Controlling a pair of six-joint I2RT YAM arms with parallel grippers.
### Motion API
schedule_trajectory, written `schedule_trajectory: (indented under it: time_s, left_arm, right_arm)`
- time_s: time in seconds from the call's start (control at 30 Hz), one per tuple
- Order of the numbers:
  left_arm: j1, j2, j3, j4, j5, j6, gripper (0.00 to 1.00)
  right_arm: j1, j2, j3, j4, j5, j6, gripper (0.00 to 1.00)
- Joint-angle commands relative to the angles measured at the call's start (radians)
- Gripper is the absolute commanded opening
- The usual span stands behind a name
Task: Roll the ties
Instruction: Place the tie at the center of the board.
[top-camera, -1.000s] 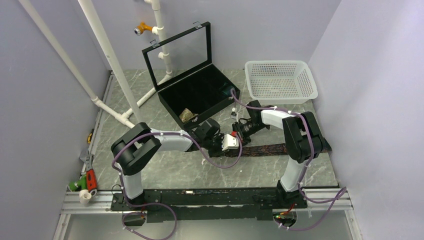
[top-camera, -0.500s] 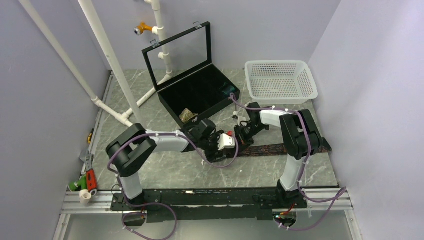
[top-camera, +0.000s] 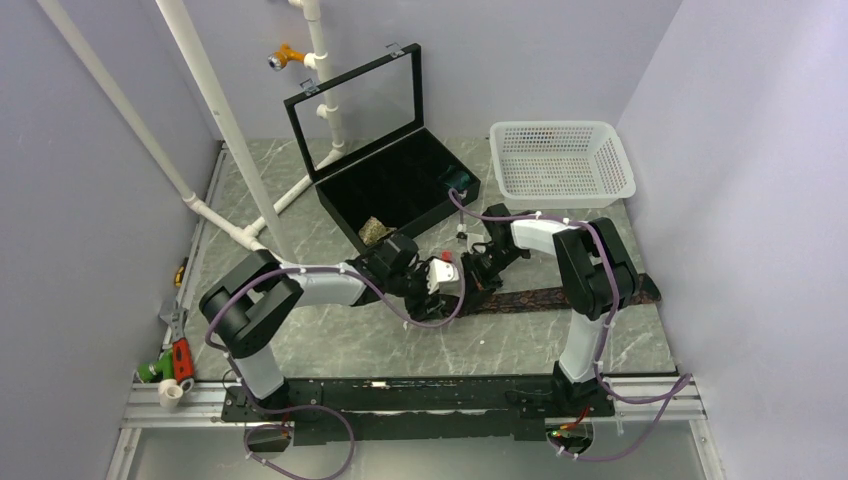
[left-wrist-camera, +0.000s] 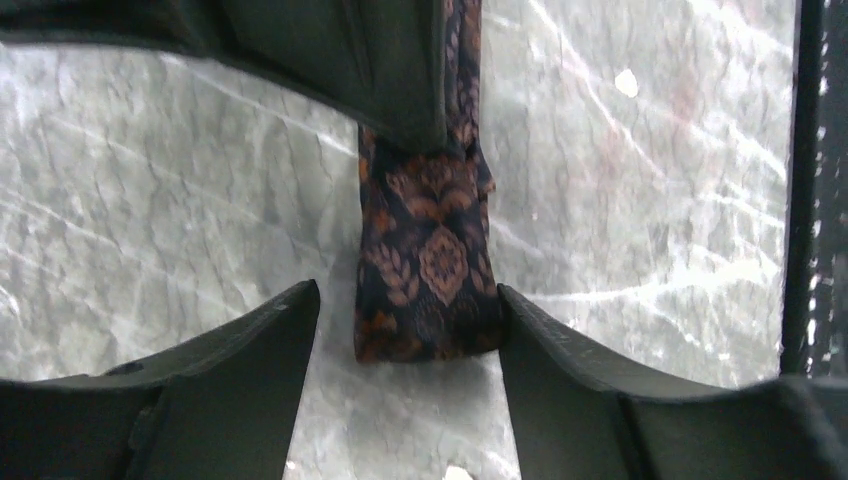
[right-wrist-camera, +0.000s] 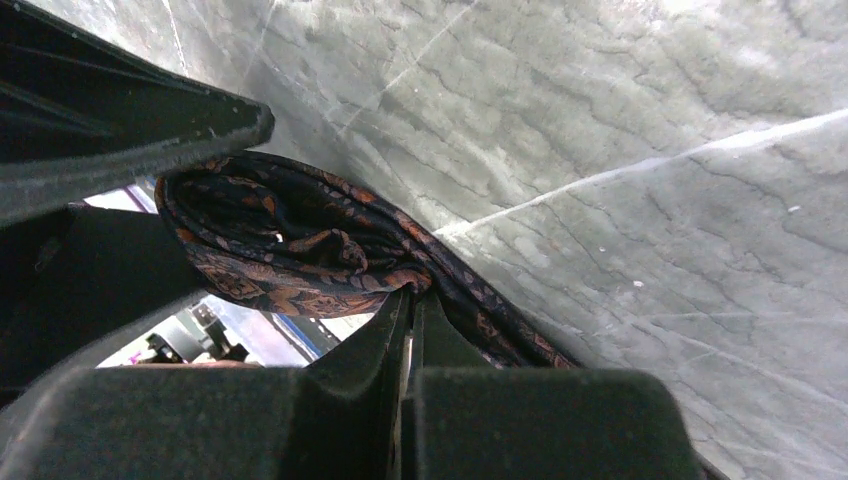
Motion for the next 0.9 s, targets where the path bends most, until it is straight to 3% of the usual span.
schedule_trajectory:
  time_s: [0.0, 0.1, 0.2, 0.47, 0.87]
  left_arm:
    - [-0.008, 0.030, 0.091, 0.065, 0.079, -0.065, 0.65]
    - [-0.020, 0.037, 0.124, 0.055, 0.100, -0.076, 0.51]
    - [-0.040, 0.068, 0.162, 0.053, 0.109, -0.101, 0.45]
    - [-0.079, 0.187, 0.220, 0.071, 0.082, -0.142, 0.48]
    - [-0.081, 0.231, 0.130, -0.068, -0.046, 0.000, 0.49]
  right_arm:
    - [0.020, 0.051, -0.006, 0.042, 0.101, -0.019, 0.00]
    - [0.019, 0.055, -0.010, 0.047, 0.091, -0.017, 0.00]
    - [0.019, 0.058, -0.017, 0.056, 0.075, -0.015, 0.00]
    - [0.007, 0.038, -0.044, 0.072, 0.027, -0.013, 0.00]
    - [-0.023, -0.058, -0.125, 0.150, -0.083, 0.033, 0.00]
